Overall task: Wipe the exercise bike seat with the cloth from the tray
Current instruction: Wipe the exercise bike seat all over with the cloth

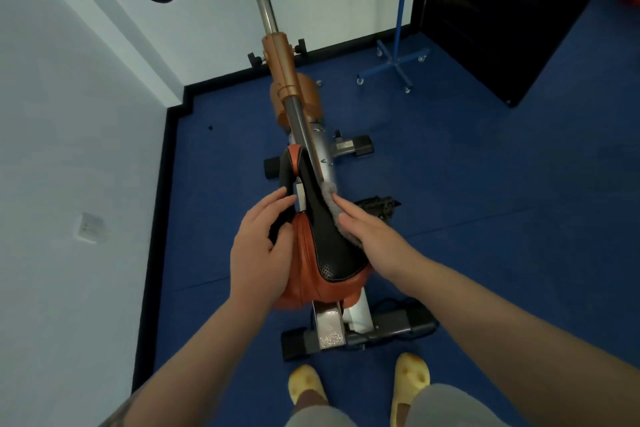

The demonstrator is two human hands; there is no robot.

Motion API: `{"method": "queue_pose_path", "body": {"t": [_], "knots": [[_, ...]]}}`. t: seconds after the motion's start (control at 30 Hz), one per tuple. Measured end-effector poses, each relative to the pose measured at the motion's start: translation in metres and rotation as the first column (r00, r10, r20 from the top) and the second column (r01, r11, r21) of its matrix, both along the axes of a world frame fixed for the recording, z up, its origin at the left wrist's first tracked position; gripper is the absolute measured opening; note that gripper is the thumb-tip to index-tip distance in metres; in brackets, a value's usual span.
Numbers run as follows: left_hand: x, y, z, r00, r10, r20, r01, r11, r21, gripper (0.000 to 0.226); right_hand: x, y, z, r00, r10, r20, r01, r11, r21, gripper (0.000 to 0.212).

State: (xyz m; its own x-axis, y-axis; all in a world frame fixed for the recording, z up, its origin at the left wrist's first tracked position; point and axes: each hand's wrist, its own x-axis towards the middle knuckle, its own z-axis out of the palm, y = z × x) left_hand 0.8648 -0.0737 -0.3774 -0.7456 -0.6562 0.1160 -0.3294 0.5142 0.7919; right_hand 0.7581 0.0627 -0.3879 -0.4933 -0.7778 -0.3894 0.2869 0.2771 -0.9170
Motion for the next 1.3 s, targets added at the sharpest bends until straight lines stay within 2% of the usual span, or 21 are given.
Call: {"method": "queue_pose_path", "body": {"t": [0.1, 0.2, 0.27, 0.33, 0.4, 0.43, 0.47, 0.6, 0.77, 0.87, 1.0, 1.07, 1.2, 1.3], "knots": [[0.003, -0.008, -0.001, 0.993, -0.121, -0.016, 0.122, 0.987, 0.102, 0.040, 0.027, 0.010, -0.003, 0.981, -0.194, -0.016, 0.194, 0.981, -0.014, 0.046], [0.010, -0.018, -0.002, 0.939, -0.343, 0.008, 0.340, 0.934, 0.112, 0.042, 0.062, 0.023, 0.000, 0.947, -0.319, -0.039, 0.317, 0.947, -0.052, 0.050], [0.013, -0.027, 0.000, 0.876, -0.478, 0.064, 0.474, 0.878, 0.069, 0.043, 0.063, 0.021, 0.000, 0.933, -0.359, 0.015, 0.359, 0.931, -0.068, 0.049], [0.012, -0.036, 0.001, 0.783, -0.601, 0.160, 0.612, 0.790, -0.024, 0.043, 0.056, 0.014, 0.004, 0.899, -0.417, 0.137, 0.429, 0.900, -0.078, 0.045], [0.007, -0.043, 0.000, 0.688, -0.678, 0.259, 0.722, 0.675, -0.154, 0.043, 0.061, 0.006, 0.005, 0.830, -0.525, 0.188, 0.549, 0.829, -0.107, 0.043], [0.004, -0.046, -0.001, 0.663, -0.695, 0.279, 0.747, 0.634, -0.200, 0.043, 0.071, 0.001, 0.005, 0.790, -0.590, 0.166, 0.608, 0.788, -0.099, 0.045], [0.002, -0.048, -0.003, 0.655, -0.704, 0.275, 0.755, 0.617, -0.220, 0.044, 0.087, -0.006, 0.002, 0.744, -0.658, 0.116, 0.668, 0.740, -0.081, 0.048], [0.000, -0.048, -0.008, 0.673, -0.715, 0.188, 0.739, 0.648, -0.183, 0.044, 0.150, -0.049, -0.005, 0.523, -0.852, -0.010, 0.848, 0.522, -0.088, 0.061], [0.000, -0.051, -0.012, 0.690, -0.717, 0.097, 0.723, 0.679, -0.126, 0.042, 0.138, -0.069, -0.012, 0.329, -0.943, -0.055, 0.939, 0.333, -0.087, 0.060], [-0.001, -0.053, -0.014, 0.692, -0.720, 0.059, 0.722, 0.685, -0.104, 0.041, 0.157, -0.092, -0.006, 0.283, -0.951, -0.123, 0.950, 0.295, -0.098, 0.059], [-0.001, -0.056, -0.016, 0.677, -0.736, 0.016, 0.735, 0.675, -0.069, 0.041, 0.204, -0.132, 0.001, 0.350, -0.913, -0.208, 0.917, 0.380, -0.125, 0.064], [-0.002, -0.056, -0.017, 0.674, -0.738, 0.007, 0.737, 0.673, -0.065, 0.041, 0.200, -0.132, -0.005, 0.343, -0.913, -0.219, 0.915, 0.378, -0.144, 0.062], [-0.001, -0.053, -0.017, 0.695, -0.719, -0.016, 0.716, 0.694, -0.082, 0.041, 0.155, -0.111, -0.010, 0.155, -0.968, -0.196, 0.981, 0.175, -0.089, 0.061], [-0.001, -0.054, -0.018, 0.703, -0.710, -0.035, 0.707, 0.703, -0.077, 0.041, 0.152, -0.120, -0.010, 0.104, -0.965, -0.240, 0.991, 0.121, -0.056, 0.062]]}}
